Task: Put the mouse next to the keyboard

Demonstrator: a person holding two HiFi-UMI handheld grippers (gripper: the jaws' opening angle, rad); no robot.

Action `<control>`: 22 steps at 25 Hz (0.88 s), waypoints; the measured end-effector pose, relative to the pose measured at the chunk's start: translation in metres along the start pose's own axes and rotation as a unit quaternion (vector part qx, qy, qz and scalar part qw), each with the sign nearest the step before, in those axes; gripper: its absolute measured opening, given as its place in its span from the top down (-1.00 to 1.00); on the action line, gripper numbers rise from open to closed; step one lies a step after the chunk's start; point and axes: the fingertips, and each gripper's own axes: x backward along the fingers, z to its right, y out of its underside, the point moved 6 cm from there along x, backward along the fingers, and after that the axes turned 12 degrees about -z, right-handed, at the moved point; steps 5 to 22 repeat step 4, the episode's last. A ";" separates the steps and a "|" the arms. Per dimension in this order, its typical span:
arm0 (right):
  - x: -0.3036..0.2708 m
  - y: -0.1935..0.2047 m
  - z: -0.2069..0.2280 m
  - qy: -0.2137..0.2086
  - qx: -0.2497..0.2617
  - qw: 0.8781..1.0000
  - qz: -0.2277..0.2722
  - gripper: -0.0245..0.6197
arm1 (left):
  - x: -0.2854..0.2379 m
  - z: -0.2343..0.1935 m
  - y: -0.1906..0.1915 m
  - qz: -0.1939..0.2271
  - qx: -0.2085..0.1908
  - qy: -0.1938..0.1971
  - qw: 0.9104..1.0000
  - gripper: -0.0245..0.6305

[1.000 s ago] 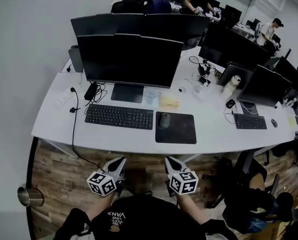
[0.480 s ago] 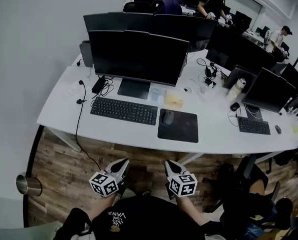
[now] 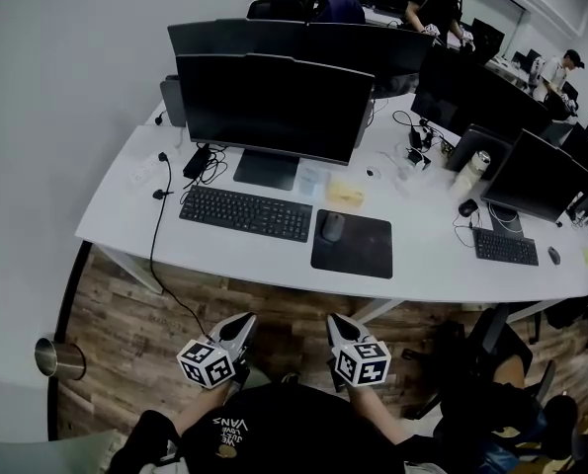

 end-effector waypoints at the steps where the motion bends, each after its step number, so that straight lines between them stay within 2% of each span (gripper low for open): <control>1: 0.000 -0.001 0.001 0.000 0.000 1.000 0.000 0.91 | -0.001 0.001 -0.001 0.000 0.000 0.000 1.000 0.92; 22: 0.000 -0.003 0.004 -0.002 -0.001 1.000 0.000 0.91 | -0.005 0.004 -0.003 0.001 0.001 0.000 1.000 0.92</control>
